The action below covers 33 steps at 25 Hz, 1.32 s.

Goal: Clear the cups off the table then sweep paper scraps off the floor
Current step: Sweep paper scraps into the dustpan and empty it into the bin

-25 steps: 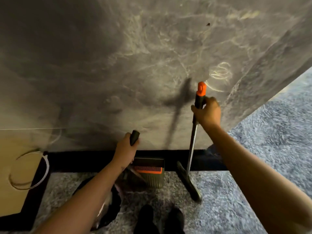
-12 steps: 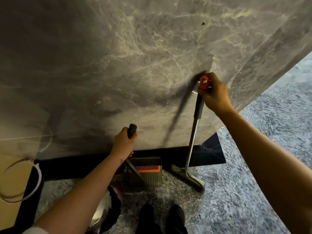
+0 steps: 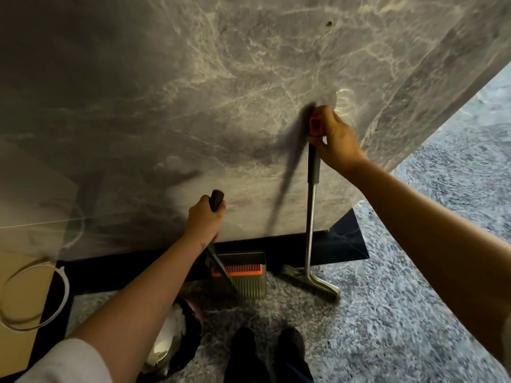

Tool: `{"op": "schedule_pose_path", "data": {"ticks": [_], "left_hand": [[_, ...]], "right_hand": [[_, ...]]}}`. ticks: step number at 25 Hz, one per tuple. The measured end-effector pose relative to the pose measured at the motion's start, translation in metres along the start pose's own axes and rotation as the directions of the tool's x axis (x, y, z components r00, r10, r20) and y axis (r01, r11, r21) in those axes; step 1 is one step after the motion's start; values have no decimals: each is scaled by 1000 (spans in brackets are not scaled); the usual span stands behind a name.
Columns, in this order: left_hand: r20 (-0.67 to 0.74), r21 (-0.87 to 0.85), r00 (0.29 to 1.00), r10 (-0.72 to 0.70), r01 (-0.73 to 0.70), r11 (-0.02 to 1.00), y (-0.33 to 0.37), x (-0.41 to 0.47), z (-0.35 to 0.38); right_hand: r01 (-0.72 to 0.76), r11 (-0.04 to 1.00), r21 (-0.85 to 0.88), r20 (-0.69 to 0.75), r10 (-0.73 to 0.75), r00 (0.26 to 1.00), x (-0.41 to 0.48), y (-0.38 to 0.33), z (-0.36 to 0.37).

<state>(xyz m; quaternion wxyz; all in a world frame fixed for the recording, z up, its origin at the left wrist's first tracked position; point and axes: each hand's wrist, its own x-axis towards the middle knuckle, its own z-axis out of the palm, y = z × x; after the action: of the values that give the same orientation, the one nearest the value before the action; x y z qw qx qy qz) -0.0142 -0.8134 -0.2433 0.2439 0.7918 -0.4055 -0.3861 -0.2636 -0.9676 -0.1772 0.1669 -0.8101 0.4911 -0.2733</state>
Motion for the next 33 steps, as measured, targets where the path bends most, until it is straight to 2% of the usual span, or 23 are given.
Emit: {"op": "schedule_pose_path", "data": {"ticks": [3, 6, 9, 12, 14, 18, 24, 29, 33], "left_hand": [[-30, 82, 999, 31, -28, 996, 3, 5, -1], [-82, 143, 996, 25, -13, 990, 3, 12, -8], [-143, 122, 989, 26, -9, 992, 2, 21, -14], [-115, 85, 993, 25, -15, 996, 0, 28, -16], [-84, 116, 996, 25, -15, 993, 0, 28, -12], [-140, 212, 987, 73, -42, 976, 6, 26, -5], [-109, 285, 990, 91, -57, 957, 0, 16, -14], [-2, 303, 995, 96, -91, 949, 0, 2, -16], [3, 304, 994, 109, -104, 947, -9, -6, -13]], "right_hand": [[11, 994, -105, -59, -18, 998, 0, -3, -2], [-39, 998, -44, -59, 37, 998, -1, -5, -4], [-7, 1000, -3, -8, 7, 1000, -3, -5, -9], [25, 999, -24, 61, -24, 998, -2, -5, -11], [9, 999, -44, 92, -5, 996, 1, -6, -9], [23, 1000, -3, 91, -23, 996, 3, -6, -7], [74, 972, -224, -2, -77, 997, -1, -7, -8], [1, 959, -284, -6, -3, 1000, 1, -13, -7], [-44, 939, -340, -15, 42, 999, -2, -18, -2]]}}
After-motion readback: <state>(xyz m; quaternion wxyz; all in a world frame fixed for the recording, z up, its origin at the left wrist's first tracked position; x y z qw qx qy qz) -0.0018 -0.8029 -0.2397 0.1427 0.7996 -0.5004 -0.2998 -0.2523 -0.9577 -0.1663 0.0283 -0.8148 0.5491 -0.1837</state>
